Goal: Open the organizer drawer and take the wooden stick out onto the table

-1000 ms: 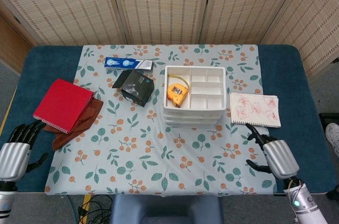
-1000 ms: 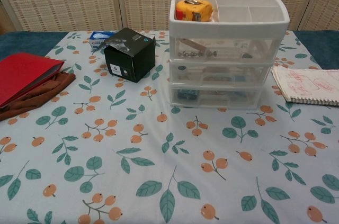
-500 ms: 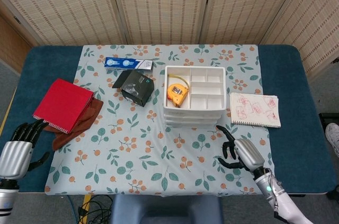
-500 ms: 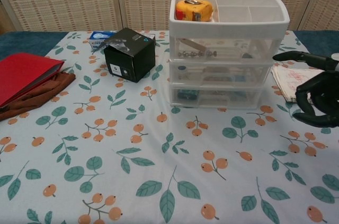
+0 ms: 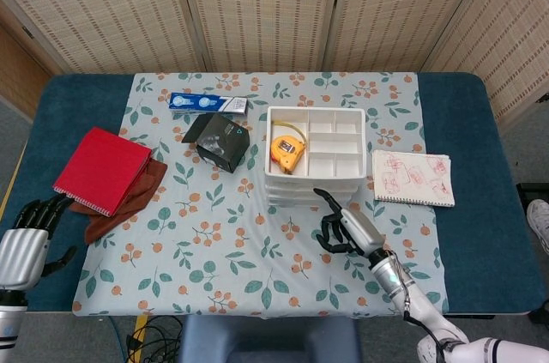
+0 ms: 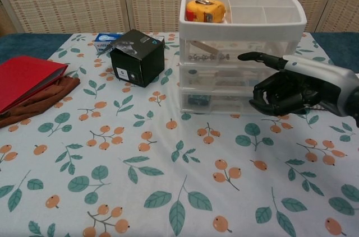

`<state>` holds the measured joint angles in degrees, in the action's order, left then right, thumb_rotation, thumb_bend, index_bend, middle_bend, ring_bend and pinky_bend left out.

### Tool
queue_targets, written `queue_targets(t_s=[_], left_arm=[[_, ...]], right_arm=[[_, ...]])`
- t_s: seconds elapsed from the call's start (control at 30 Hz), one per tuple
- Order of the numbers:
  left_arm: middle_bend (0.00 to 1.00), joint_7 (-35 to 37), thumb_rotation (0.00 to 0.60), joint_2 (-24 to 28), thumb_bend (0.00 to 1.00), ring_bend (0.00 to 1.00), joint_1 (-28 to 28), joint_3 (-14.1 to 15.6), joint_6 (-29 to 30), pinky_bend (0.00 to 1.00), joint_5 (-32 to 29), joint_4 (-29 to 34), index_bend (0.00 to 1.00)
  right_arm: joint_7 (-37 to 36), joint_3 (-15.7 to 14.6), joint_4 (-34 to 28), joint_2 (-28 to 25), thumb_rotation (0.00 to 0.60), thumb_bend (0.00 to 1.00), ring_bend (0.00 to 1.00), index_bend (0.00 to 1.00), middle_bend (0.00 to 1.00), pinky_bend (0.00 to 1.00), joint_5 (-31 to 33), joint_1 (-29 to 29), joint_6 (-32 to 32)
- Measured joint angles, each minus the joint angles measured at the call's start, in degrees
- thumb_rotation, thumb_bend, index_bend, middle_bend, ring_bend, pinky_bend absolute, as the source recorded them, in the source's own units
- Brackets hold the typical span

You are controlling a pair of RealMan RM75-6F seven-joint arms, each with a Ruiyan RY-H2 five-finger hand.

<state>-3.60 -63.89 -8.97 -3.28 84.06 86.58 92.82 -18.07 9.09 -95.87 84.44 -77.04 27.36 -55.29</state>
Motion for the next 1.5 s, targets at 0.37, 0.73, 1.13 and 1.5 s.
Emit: queue_targets(t_s=[0.37, 0.73, 1.13, 1.5], left_arm=[[0.13, -0.12, 0.600, -0.16, 0.25, 0.16, -0.18, -0.13, -0.51, 0.12, -0.44, -0.32, 0.14], [0.13, 0.03, 0.600, 0.00, 0.25, 0.16, -0.48, -0.29, -0.91, 0.12, -0.59, -0.38, 0.14], [0.13, -0.34, 0.600, 0.18, 0.25, 0.16, -0.57, -0.38, -0.95, 0.12, -0.73, -0.12, 0.14], [0.13, -1.07, 0.600, 0.27, 0.25, 0.15, -0.73, -0.38, -1.20, 0.12, -0.81, 0.35, 0.14]], right_arm=[[0.64, 1.16, 1.93, 1.78, 0.600, 0.44, 0.80, 0.02, 0.69, 0.89, 2.23, 3.04, 2.63], [0.80, 1.54, 3.55, 2.99, 0.600, 0.44, 0.80, 0.03, 0.69, 0.89, 3.33, 4.69, 3.56], [-3.47, 1.97, 4.81, 4.05, 0.600, 0.46, 0.80, 0.07, 0.69, 0.89, 3.29, 5.06, 3.50], [-9.48, 1.92, 7.25, 4.86, 0.600, 0.47, 0.80, 0.18, 0.69, 0.89, 1.31, 5.79, 4.13]])
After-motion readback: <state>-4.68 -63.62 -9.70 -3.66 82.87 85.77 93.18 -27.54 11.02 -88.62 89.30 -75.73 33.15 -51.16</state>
